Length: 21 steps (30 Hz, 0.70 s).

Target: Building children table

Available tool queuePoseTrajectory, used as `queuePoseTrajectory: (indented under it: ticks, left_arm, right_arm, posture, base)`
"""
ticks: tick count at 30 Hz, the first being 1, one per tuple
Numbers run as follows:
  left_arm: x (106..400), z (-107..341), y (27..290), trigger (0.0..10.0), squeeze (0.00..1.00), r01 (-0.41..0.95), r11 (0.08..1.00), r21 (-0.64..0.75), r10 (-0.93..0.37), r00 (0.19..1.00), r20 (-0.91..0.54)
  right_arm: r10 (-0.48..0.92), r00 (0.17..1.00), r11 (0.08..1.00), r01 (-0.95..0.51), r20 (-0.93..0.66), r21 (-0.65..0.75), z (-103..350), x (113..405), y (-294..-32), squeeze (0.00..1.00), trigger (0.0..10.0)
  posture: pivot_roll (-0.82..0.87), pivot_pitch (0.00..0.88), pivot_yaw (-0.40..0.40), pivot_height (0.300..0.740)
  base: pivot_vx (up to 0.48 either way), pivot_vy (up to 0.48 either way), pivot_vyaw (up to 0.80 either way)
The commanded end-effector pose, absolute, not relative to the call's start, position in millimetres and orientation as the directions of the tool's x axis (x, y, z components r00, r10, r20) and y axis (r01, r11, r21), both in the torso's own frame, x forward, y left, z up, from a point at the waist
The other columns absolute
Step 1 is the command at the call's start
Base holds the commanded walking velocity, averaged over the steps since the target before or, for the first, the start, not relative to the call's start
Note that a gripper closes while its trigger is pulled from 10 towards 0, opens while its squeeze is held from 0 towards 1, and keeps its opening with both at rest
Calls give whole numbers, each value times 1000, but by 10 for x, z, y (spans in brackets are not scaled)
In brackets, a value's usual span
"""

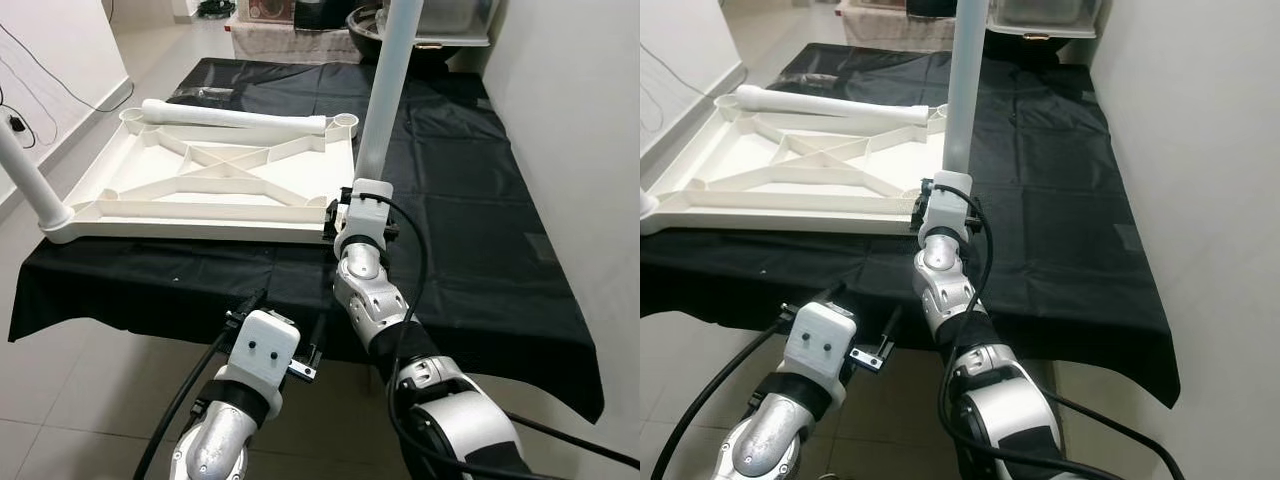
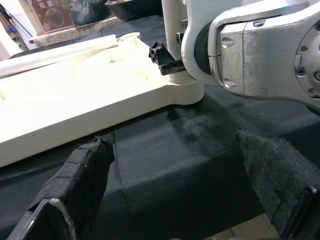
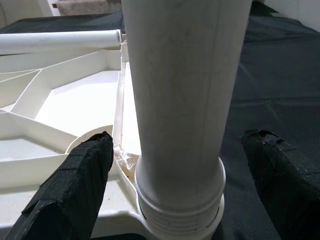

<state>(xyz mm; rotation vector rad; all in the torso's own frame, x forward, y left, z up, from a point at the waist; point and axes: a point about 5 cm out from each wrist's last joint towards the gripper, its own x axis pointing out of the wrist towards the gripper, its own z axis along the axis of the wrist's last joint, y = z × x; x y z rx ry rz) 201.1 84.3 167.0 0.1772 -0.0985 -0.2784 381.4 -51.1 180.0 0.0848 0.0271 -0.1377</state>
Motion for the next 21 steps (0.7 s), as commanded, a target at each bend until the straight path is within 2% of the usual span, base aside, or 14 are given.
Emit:
queuePoseTrajectory:
  ticks: [1, 13, 21]
  left_arm:
    - [2012, 1616, 843, 10000, 0, 272, 940, 204, -288, 956, 53]
    - [2058, 1682, 861, 10000, 0, 262, 944, 199, -283, 955, 83]
    - [2046, 1631, 883, 10000, 0, 268, 938, 218, -289, 955, 68]
  right_arm:
    - [-79, 991, 988, 91, -104, 122, 1621, 3678, -289, 0, 10000]
    - [-12, 995, 995, 22, -99, 94, 1598, 3612, -355, 0, 10000]
    - [9, 994, 999, -4, -111, 51, 1545, 3534, -522, 0, 10000]
  posture:
    - [104, 101, -30, 740]
    - [102, 93, -30, 740]
    - [93, 90, -29, 740]
  base:
    - [0, 0, 0]
    - [0, 0, 0]
    - [0, 0, 0]
